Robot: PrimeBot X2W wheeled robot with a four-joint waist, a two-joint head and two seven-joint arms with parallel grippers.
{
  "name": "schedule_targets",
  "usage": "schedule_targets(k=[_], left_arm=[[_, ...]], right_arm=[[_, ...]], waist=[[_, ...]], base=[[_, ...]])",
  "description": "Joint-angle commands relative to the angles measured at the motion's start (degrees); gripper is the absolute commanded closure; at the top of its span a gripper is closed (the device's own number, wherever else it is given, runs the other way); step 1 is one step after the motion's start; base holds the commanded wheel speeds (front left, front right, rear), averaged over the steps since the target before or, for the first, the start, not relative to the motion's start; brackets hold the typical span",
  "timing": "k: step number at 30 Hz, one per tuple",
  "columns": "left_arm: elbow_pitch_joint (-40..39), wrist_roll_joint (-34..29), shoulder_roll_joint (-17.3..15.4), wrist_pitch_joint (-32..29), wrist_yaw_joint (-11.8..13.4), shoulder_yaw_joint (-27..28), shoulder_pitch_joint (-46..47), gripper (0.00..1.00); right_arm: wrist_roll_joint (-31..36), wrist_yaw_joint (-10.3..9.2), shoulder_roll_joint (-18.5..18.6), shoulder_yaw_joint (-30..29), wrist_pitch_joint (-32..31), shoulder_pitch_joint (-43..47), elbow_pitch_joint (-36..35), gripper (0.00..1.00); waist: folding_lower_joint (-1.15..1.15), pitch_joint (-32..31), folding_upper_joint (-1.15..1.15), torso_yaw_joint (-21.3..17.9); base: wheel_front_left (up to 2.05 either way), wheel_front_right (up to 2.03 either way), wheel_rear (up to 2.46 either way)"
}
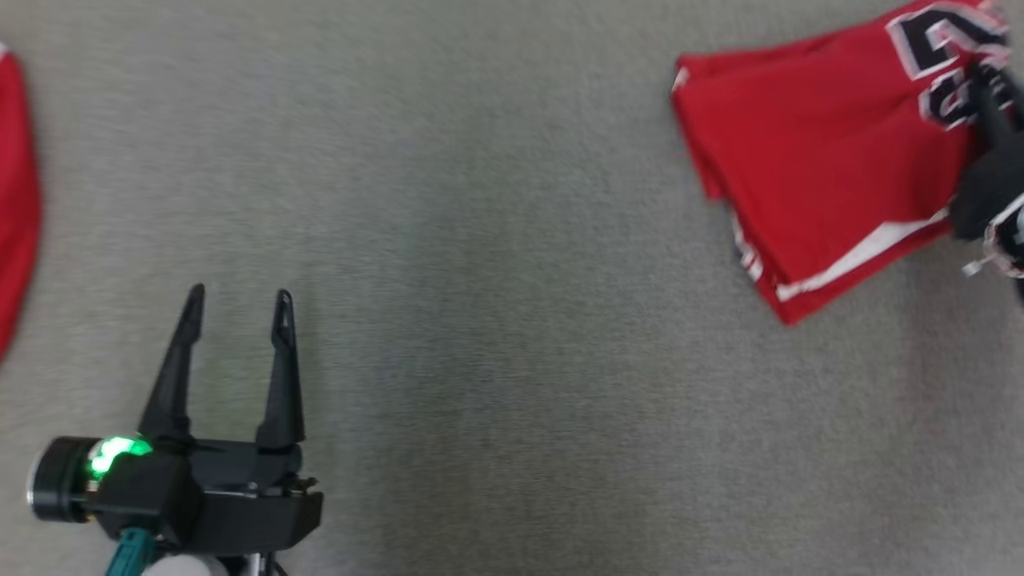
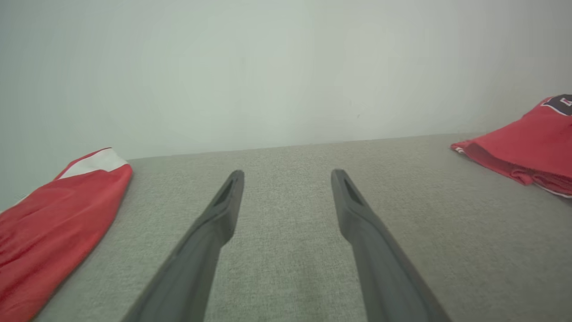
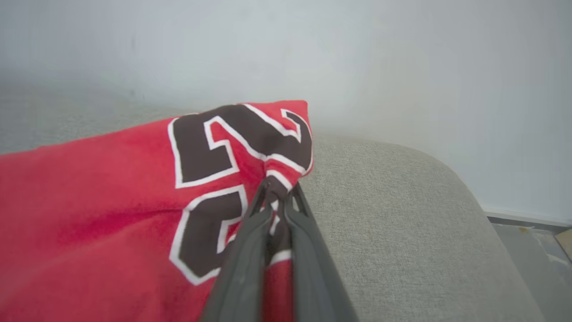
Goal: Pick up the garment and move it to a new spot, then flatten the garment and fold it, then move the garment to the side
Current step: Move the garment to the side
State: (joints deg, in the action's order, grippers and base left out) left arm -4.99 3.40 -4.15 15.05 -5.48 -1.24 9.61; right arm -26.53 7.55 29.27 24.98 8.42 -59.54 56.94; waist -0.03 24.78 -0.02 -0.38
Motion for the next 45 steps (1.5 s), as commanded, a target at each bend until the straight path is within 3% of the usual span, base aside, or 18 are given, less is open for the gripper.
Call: schedule_targets(k=[1, 6, 12, 20, 27, 28, 30, 31, 39, 45], left_arm=[[-0.6, -0.6, -0.8, 0.2, 0.0, 0.1, 1.3, 0.00], [-2.0, -2.2, -3.0, 0.2, 0.0, 0.7, 2.1, 0.00], [-3.9, -2.9, -4.5, 0.2, 0.2, 1.0, 1.9, 0.00], [-5.3, -2.8, -5.2, 0.2, 0.4, 1.0, 0.7, 0.00], [-6.1, -2.5, -5.3, 0.2, 0.7, 0.9, 0.5, 0.00], [-6.1, -2.4, -5.2, 0.2, 0.8, 0.8, 0.5, 0.00], [-6.0, -2.3, -5.0, 0.2, 0.9, 0.7, 0.4, 0.00], [-5.9, -2.2, -4.9, 0.2, 1.0, 0.7, 0.4, 0.00], [-4.4, -0.9, -3.8, 0.2, 1.5, 0.7, -0.2, 0.00], [-3.2, 0.4, -2.8, 0.2, 1.9, 1.9, -2.1, 0.00]], right_arm=[[-1.2, -0.14, 1.6, 0.3, 0.6, -1.5, 0.0, 1.00], [-2.7, -0.14, 4.5, 3.0, 1.4, -4.7, 0.0, 1.00], [-4.1, -0.14, 7.6, 5.9, 1.1, -8.4, 0.4, 1.00], [-4.9, -0.14, 10.6, 9.8, 0.4, -12.9, 2.2, 1.00], [-3.5, -0.14, 10.9, 13.1, 1.1, -16.7, 4.2, 1.00], [-3.1, -0.14, 11.0, 13.5, 1.4, -17.4, 4.6, 0.97], [-2.3, -0.14, 11.3, 14.3, 2.0, -18.8, 5.9, 0.71], [-1.8, -0.14, 11.4, 14.4, 2.3, -19.6, 6.7, 0.00], [-0.4, -0.14, 10.0, 13.3, 6.2, -20.7, 10.1, 0.00], [-1.0, -0.15, 8.8, 7.9, 6.8, -15.8, 1.4, 0.00]], waist=[[0.03, 7.5, 0.02, -7.6], [0.03, 9.7, 0.02, -12.1], [0.03, 10.9, 0.02, -14.7], [0.03, 11.3, 0.02, -14.6], [0.03, 11.8, 0.02, -13.2], [0.03, 11.9, 0.02, -13.0], [0.03, 11.8, 0.02, -12.5], [0.03, 11.7, 0.02, -12.3], [0.03, 7.7, 0.02, -11.1], [0.03, 1.9, 0.02, -10.5]], base=[[0.00, 0.00, 0.00], [0.00, 0.00, 0.00], [0.00, 0.00, 0.00], [0.00, 0.00, 0.00], [0.00, 0.00, 0.00], [0.00, 0.00, 0.00], [0.00, 0.00, 0.00], [0.00, 0.00, 0.00], [0.00, 0.00, 0.00], [0.00, 0.00, 0.00]])
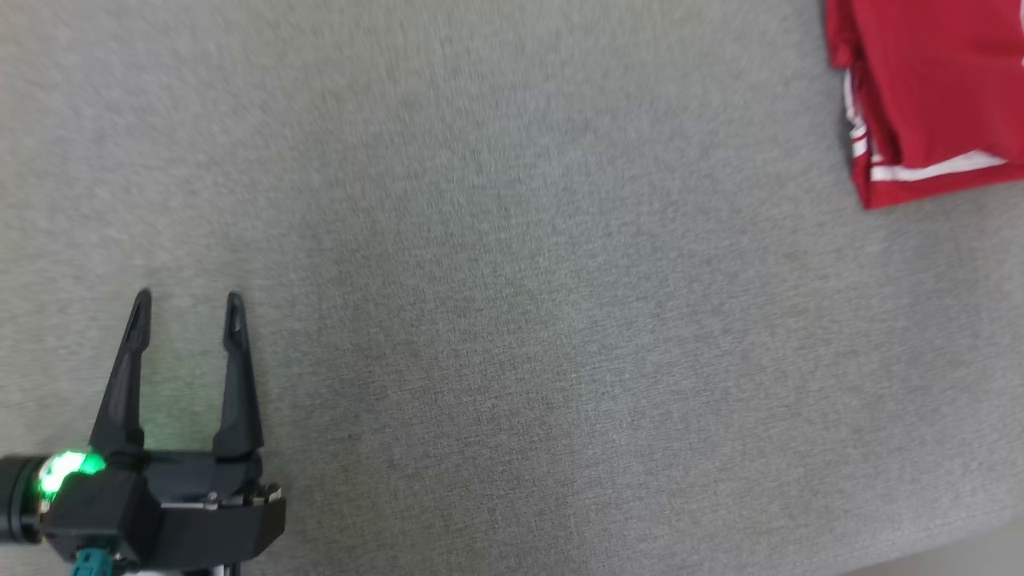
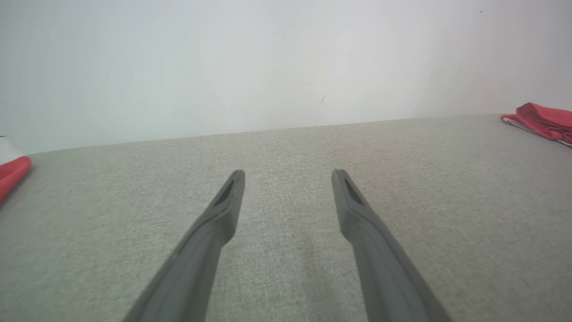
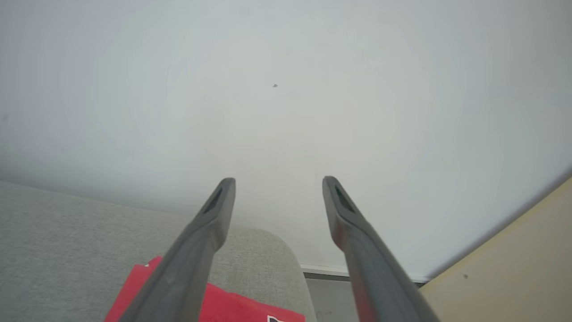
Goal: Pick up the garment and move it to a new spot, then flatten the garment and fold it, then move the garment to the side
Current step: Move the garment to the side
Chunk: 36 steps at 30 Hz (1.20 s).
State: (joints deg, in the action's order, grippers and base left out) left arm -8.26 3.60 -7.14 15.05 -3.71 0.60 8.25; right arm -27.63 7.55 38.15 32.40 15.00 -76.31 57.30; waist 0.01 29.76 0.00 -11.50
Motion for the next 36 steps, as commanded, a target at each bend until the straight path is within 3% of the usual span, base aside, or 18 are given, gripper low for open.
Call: schedule_targets(k=[1, 3, 13, 22, 36], left_arm=[[0.2, 0.6, 0.3, 0.2, 0.1, 0.5, -1.2, 0.00], [1.0, 1.4, 0.6, 0.2, 0.2, 1.5, -2.9, 0.00], [4.4, 3.3, 2.1, 0.2, 0.0, 5.0, -9.2, 0.00], [6.4, 3.7, 3.0, 0.2, -0.9, 5.9, -12.3, 0.00], [9.6, 2.5, 3.4, 0.2, -2.2, 4.1, -14.5, 0.00]], right_arm=[[0.4, -0.15, -0.6, -0.9, 0.2, 2.7, -1.1, 0.00], [1.8, -0.15, -2.0, -5.3, 0.1, 8.2, -7.5, 0.00], [7.1, -0.15, -12.1, -20.2, 0.1, 32.9, -24.2, 0.00], [9.1, -0.15, -19.8, -24.4, 0.1, 53.9, -35.5, 0.00], [12.5, -0.15, -28.9, -29.0, -1.6, 72.9, -46.0, 0.00]], waist=[[-0.01, -4.2, 0.00, 0.8], [-0.01, -7.9, 0.00, 1.4], [-0.01, -18.5, 0.00, 4.5], [-0.01, -24.1, 0.00, 8.3], [-0.01, -29.3, 0.00, 10.3]], base=[[0.00, 0.00, 0.00], [0.00, 0.00, 0.00], [0.00, 0.00, 0.00], [0.00, 0.00, 0.00], [0.00, 0.00, 0.00]])
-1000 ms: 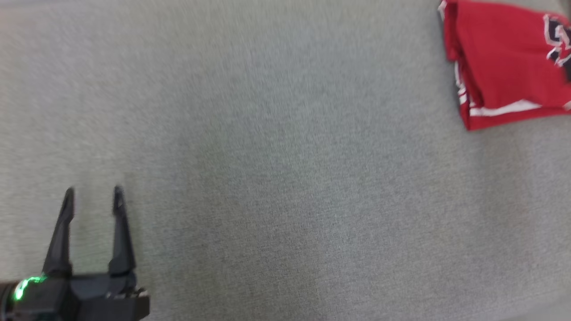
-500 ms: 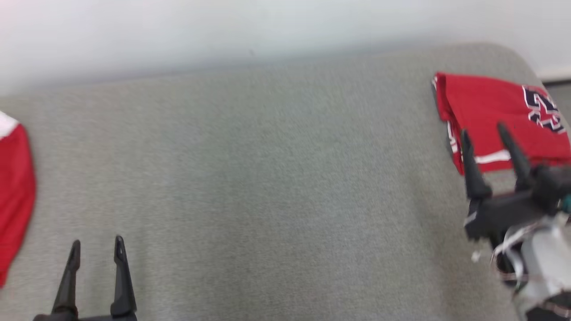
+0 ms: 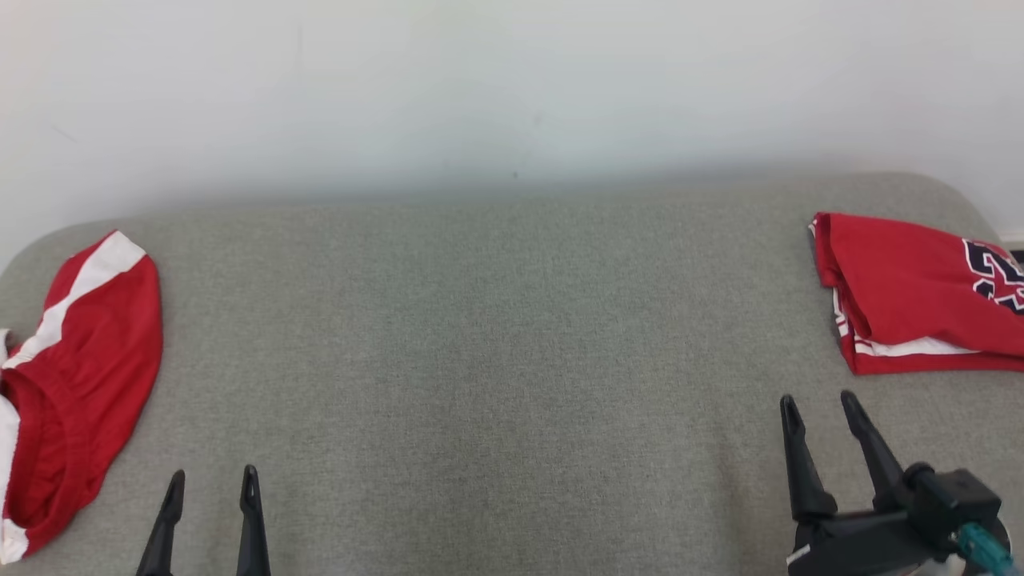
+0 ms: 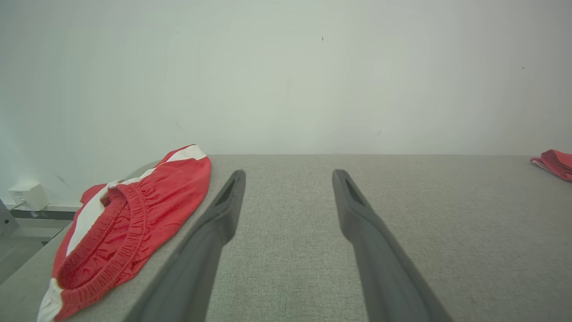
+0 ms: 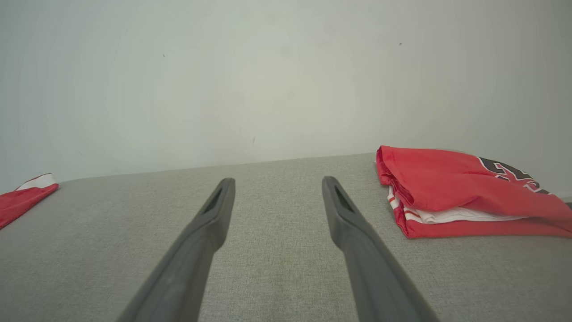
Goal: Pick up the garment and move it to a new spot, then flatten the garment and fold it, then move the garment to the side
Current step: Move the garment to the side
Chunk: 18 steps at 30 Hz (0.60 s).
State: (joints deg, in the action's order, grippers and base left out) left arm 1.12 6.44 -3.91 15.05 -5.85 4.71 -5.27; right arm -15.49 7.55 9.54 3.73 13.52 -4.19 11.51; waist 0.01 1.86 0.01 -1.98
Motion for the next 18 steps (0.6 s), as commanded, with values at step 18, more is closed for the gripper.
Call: schedule_targets(k=[18], left_arm=[[4.5, 0.0, -0.7, 0.2, -0.9, -1.6, -1.6, 0.00]], right_arm=[[3.1, -0.15, -5.9, -2.8, -2.0, 10.3, -5.5, 0.00]], waist=[[-0.01, -4.3, -0.01, 2.9]], base=[[0.00, 0.00, 0.00]])
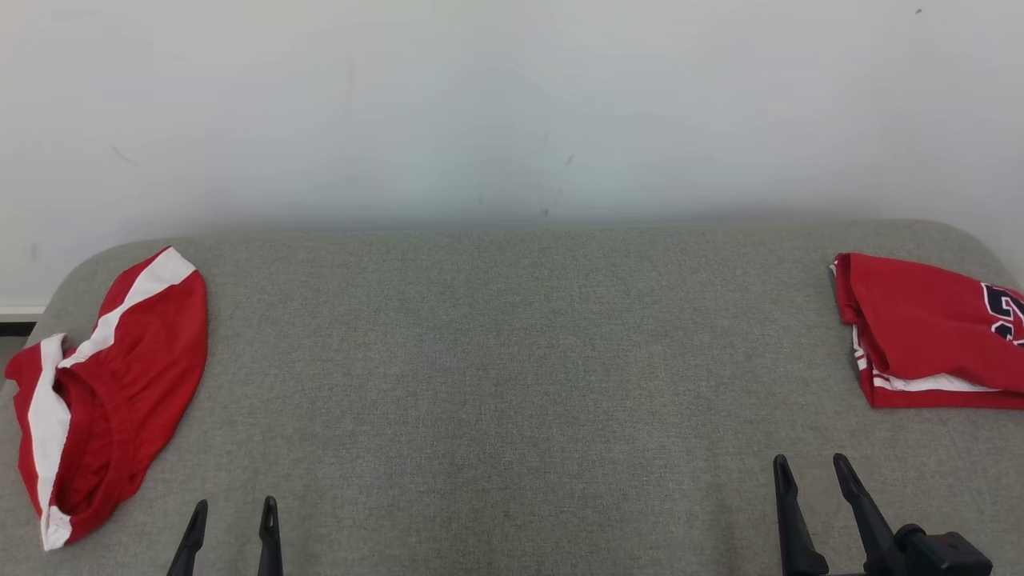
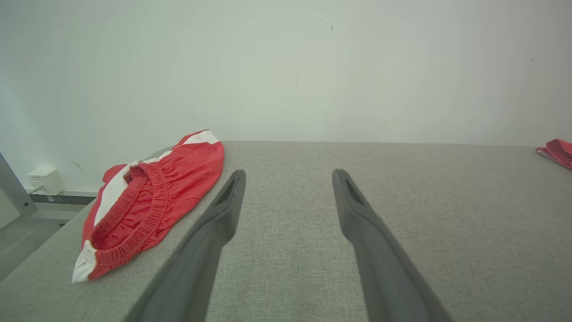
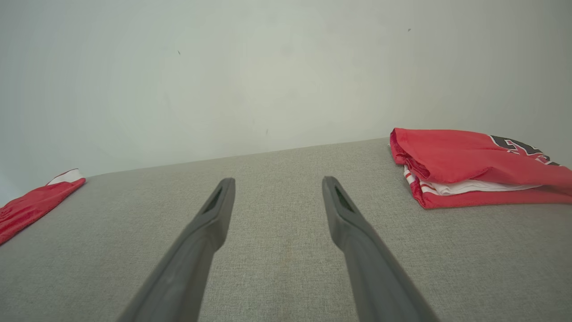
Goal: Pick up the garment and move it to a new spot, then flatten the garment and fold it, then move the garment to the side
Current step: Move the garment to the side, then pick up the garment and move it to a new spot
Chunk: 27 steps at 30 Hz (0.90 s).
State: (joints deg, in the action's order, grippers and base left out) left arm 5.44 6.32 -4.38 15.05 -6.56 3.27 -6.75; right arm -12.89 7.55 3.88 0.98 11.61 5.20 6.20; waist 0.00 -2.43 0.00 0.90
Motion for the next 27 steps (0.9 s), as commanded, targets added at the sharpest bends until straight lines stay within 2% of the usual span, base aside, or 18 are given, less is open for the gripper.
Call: schedule_targets(k=[1, 17, 22, 27], left_arm=[[0.3, 0.1, -0.2, 0.2, -0.2, -0.3, -0.1, 0.00], [0.2, 0.2, -0.4, 0.2, 0.0, -0.1, 0.4, 0.00], [0.5, 0.4, -1.0, 0.2, -0.1, -0.1, 0.8, 0.00], [0.9, 0.6, -1.8, 0.2, 0.2, 0.1, 0.8, 0.00]], right_arm=[[0.6, -0.15, -0.3, -0.1, -0.2, 1.0, -0.1, 0.00], [0.3, -0.15, -0.8, -0.1, -0.1, 1.0, 0.6, 0.00], [-0.2, -0.15, -0.8, 0.0, 0.1, 1.7, 0.9, 0.00], [-0.6, -0.15, -0.9, 0.4, 0.3, 1.9, 1.4, 0.00]], waist=[[0.00, -0.1, 0.00, 0.1], [0.00, 0.2, 0.00, 0.7], [0.00, 0.2, 0.00, 3.2], [0.00, 0.1, 0.00, 7.8]], base=[[0.00, 0.00, 0.00], [0.00, 0.00, 0.00], [0.00, 0.00, 0.00], [0.00, 0.00, 0.00]])
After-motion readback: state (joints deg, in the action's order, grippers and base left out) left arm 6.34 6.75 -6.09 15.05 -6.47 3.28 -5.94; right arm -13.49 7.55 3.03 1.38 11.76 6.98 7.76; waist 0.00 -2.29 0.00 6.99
